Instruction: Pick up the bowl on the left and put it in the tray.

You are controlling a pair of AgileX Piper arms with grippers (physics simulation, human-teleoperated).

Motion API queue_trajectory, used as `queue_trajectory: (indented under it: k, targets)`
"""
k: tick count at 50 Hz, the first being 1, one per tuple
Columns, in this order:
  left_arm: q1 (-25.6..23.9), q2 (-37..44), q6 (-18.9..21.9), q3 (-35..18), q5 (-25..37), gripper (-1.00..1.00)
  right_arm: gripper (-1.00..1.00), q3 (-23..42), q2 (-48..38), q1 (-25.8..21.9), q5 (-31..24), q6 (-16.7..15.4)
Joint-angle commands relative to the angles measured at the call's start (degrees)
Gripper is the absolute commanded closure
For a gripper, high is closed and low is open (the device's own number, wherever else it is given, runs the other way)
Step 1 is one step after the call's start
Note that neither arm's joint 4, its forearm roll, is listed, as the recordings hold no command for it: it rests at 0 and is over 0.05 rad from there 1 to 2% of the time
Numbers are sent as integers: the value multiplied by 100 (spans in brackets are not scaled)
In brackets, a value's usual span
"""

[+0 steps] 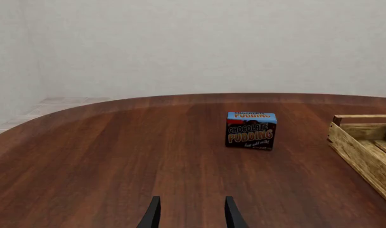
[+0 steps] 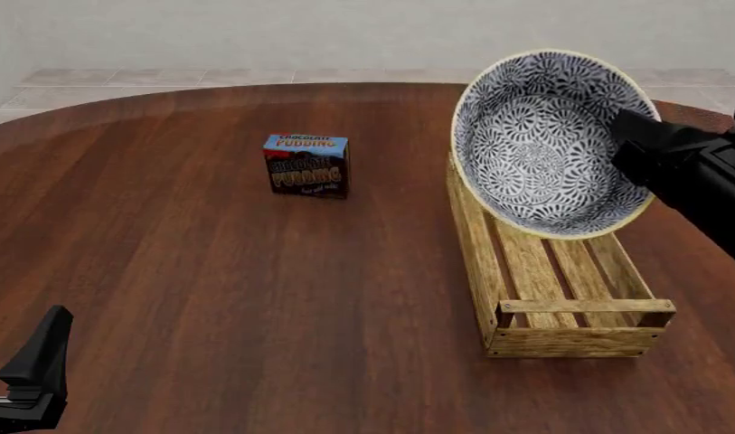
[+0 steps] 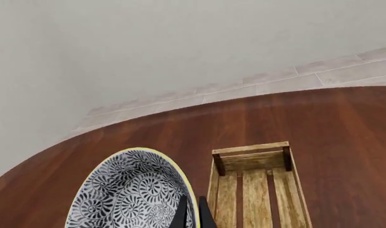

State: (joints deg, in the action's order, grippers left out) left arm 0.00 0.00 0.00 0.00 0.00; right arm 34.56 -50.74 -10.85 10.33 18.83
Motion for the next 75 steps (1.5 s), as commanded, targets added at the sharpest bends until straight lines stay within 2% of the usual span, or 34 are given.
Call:
queue_trajectory:
  k: [1, 22, 36, 59, 75]
  targets:
    - [0, 0, 0, 0, 0, -100, 100, -117, 20, 236, 93, 172]
    - [0, 0, 0, 0, 0, -100, 100, -309, -233, 694, 394, 413]
    - [0, 0, 0, 0, 0, -100, 100, -574, -372, 822, 552, 517]
    - [0, 0, 0, 0, 0, -100, 100, -799, -382, 827, 560, 500]
    - [0, 0, 0, 0, 0, -100, 100, -951, -673, 906, 814, 595]
